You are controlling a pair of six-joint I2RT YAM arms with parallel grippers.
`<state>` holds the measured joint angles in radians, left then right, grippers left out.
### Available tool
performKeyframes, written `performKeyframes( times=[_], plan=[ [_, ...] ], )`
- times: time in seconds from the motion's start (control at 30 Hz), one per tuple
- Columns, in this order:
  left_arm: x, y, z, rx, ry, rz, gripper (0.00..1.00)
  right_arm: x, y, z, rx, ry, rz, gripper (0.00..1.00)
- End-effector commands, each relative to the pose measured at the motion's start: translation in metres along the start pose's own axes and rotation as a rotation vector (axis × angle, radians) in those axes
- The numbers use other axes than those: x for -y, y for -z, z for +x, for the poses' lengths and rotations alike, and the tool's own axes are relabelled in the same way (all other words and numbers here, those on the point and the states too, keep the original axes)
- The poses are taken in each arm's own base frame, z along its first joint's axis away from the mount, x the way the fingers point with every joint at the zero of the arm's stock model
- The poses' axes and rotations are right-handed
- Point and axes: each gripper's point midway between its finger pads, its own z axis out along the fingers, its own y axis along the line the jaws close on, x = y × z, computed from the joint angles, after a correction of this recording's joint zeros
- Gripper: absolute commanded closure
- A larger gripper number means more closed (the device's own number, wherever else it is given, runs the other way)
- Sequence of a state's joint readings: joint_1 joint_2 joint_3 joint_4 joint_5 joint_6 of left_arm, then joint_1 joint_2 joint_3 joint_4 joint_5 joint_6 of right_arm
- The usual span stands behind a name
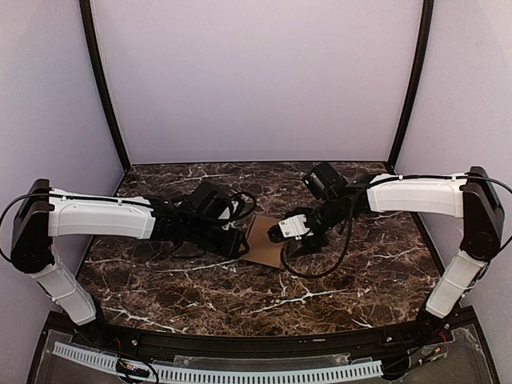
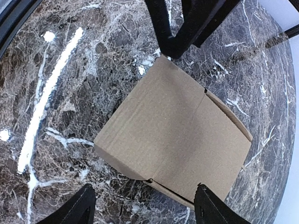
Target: Fold the paper box
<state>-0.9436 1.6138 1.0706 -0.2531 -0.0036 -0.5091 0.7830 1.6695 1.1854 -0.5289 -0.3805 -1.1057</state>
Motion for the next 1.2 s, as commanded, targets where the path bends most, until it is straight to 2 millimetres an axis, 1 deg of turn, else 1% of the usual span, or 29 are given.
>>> performKeyframes(
  times=[0.0,0.17,0.33,0.43,0.53,0.67,0.93,1.03,1.17],
  plan=[
    [-0.004,0.001,0.009,-0.048,0.057,0.046,0.55,0.008,-0.007,0.002,-0.022,0.087,0.056,0.30],
    [-0.001,-0.020,0.022,-0.121,0.093,0.079,0.55,0.012,-0.021,0.003,-0.040,0.130,0.103,0.34],
    [0.000,-0.028,0.030,-0.136,0.121,0.106,0.53,0.005,-0.035,0.010,-0.073,0.162,0.086,0.36],
    [-0.001,-0.032,0.033,-0.140,0.125,0.102,0.54,-0.001,-0.044,0.015,-0.092,0.173,0.069,0.37],
    [-0.004,-0.037,0.035,-0.144,0.126,0.092,0.56,-0.001,-0.048,0.016,-0.092,0.170,0.064,0.40],
    [-0.004,-0.043,0.035,-0.141,0.126,0.096,0.58,0.000,-0.050,0.020,-0.105,0.176,0.071,0.44],
    [-0.005,-0.047,0.025,-0.108,0.113,0.096,0.59,0.000,-0.052,0.021,-0.113,0.176,0.062,0.50],
    [-0.010,-0.050,0.022,-0.091,0.119,0.085,0.60,-0.001,-0.055,0.023,-0.118,0.167,0.052,0.52],
    [-0.013,-0.053,0.017,-0.068,0.125,0.082,0.60,0.001,-0.055,0.020,-0.099,0.141,0.045,0.54]
  ],
)
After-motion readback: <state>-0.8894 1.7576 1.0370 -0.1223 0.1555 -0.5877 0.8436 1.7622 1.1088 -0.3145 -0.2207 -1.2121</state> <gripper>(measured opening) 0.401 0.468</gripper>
